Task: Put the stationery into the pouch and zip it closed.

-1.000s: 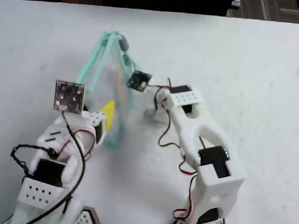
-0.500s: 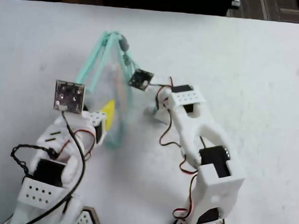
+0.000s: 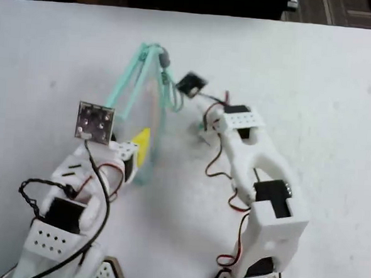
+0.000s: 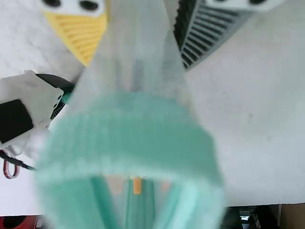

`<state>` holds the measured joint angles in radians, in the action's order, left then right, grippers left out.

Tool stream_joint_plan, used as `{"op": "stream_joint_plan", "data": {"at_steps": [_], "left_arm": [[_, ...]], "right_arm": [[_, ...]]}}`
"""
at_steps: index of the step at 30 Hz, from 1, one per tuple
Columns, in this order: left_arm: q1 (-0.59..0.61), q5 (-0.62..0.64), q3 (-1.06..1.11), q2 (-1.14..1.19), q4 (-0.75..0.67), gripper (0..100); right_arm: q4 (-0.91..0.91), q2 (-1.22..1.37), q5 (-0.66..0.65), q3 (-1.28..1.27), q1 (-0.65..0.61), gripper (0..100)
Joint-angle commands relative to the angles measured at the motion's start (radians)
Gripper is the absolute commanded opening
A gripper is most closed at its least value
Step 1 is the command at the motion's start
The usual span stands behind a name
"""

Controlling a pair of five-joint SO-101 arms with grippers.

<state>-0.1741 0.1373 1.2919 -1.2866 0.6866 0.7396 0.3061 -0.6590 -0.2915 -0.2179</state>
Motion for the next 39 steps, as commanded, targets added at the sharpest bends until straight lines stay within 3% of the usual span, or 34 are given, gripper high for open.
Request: {"op": "stream_joint_plan", "data": {"at_steps": [1,14,25,32,39], "left_arm": [[-0.022,0.009,-0.008,-0.004,-0.029,19],[-0.022,0.009,-0.008,-0.004,-0.029,19],[-0.022,0.009,-0.008,-0.004,-0.029,19],[-0.022,0.009,-0.008,-0.004,-0.029,19],[-0.024,-0.005,-0.008,-0.004,-0.028,19]], "right_arm": [[-0.031,-0.041,0.094,0.031,0.039,1.7],[-0.073,-0.120,0.137,-0.044,0.048,1.7],[-0.631,-0.607,0.137,-0.671,0.019,1.7],[-0.700,-0.693,0.141,-0.758,0.024,1.7],[-0.704,-0.759,0.374,-0.761,0.127,1.7]]}}
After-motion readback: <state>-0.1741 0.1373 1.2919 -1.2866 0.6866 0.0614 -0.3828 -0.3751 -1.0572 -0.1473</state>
